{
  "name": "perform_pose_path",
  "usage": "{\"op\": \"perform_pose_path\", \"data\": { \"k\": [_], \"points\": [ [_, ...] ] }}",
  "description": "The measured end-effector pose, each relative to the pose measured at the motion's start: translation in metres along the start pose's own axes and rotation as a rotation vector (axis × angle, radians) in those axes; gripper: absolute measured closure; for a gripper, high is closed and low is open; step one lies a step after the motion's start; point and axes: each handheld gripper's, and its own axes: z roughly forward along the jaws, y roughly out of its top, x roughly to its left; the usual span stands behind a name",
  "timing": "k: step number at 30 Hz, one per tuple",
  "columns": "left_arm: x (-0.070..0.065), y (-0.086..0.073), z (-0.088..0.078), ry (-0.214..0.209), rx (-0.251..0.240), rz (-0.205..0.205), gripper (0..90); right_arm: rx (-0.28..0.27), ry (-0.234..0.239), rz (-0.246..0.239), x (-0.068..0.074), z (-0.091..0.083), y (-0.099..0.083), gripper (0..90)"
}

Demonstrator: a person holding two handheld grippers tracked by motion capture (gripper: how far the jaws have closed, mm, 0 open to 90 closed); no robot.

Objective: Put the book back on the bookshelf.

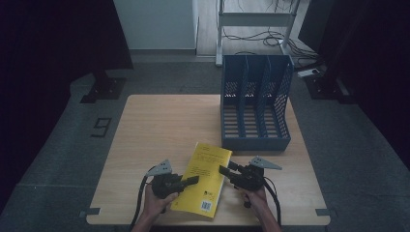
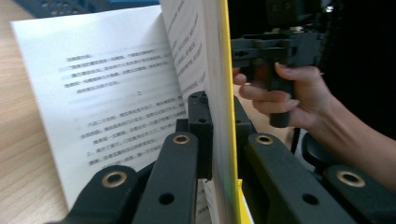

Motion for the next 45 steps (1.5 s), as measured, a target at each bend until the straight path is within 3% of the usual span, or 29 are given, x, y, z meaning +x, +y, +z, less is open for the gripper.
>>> {"op": "perform_pose_path", "data": {
  "k": [13,16,20,21,24,34,42,45],
  "points": [
    [-0.003,0.002,-0.002,-0.088,-0.018,0.021,86.1,-0.024,0.079,0.016,0.001,-0.001,0.002,41.3],
    [-0.002,0.002,-0.002,-0.085,-0.017,0.018,85.8,-0.020,0.086,0.025,-0.001,-0.001,0.002,43.1],
    [0.000,0.001,-0.002,-0.035,0.003,0.037,82.7,-0.025,0.069,0.017,-0.002,-0.003,0.003,54.8],
    [0.002,0.001,-0.002,-0.005,0.013,0.041,81.9,-0.032,0.065,0.006,-0.002,-0.003,0.003,56.8],
    [0.004,0.000,-0.002,0.004,0.020,0.031,81.3,-0.045,0.067,-0.006,0.000,-0.003,0.003,58.9],
    [0.004,-0.001,-0.002,-0.015,0.013,0.021,84.0,-0.078,0.086,-0.026,0.013,-0.008,0.008,64.1],
    [0.003,-0.001,-0.001,-0.026,0.012,0.029,84.4,-0.054,0.116,-0.039,0.016,-0.005,0.006,64.5],
    [0.003,-0.001,-0.001,-0.008,0.008,0.029,82.7,-0.051,0.115,-0.043,0.017,-0.006,0.007,67.3]
  ]
}}
